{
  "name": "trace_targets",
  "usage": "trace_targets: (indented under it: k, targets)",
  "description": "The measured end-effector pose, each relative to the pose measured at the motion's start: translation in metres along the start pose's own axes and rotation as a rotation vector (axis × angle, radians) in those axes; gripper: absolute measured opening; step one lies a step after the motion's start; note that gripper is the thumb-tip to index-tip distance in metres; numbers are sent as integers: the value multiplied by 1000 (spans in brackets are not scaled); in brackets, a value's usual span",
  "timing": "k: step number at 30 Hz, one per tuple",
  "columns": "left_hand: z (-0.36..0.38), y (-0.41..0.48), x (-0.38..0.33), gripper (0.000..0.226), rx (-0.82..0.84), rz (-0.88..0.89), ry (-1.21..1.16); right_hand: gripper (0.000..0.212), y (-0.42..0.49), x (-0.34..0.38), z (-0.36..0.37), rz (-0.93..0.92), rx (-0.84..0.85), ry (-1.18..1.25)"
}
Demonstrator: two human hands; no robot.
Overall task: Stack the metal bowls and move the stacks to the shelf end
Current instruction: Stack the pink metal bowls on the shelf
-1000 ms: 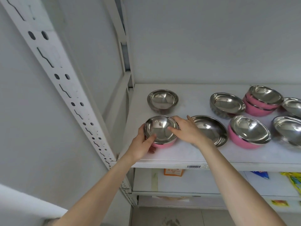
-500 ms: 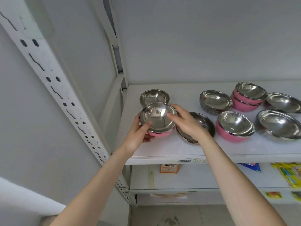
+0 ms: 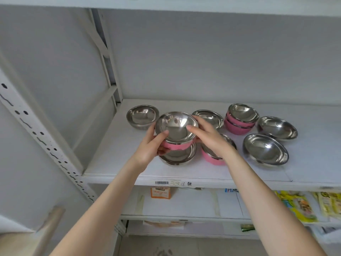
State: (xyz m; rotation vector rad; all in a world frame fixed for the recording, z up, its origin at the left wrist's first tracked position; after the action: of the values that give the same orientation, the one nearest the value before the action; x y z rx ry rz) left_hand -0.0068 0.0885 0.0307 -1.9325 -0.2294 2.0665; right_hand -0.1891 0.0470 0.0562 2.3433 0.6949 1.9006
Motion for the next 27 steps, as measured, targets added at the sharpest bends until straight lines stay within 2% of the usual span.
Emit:
trace_targets:
  k: [3,8,12,17,20,27]
  targets:
    - [37,2,-7,30,7,28,9,39,-11,2,-36,4,11,-25]
    - [99,12,-16,39,17,47,70,44,-32,-2,-101,3,-59,-15]
    - [149,22,-22,30,61,82,51,41,-43,-13,-147,8,-117,8]
    - [200,50,-23,59,11,67,92,42,-43,-28,-202,7,-154,-43]
    - [226,68,-27,66,-52,78,93,33,-35,-37,-234,-3,-135,-63]
    - [265,116,-43,67,-177,111,140,47,0,-60,-287,10,-85,-159]
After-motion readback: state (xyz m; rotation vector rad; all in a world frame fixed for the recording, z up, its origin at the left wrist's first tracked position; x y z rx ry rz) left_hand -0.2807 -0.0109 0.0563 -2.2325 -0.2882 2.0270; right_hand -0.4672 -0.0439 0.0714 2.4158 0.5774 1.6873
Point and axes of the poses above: each hand's wrist, its own y-axis towards the middle knuckle, its own z-axis out of the palm, x = y × z, the point moved 7 cm from there along y, towards the middle knuckle, and after that the axes turned 15 degrees about -z, right-handed, at the moved point
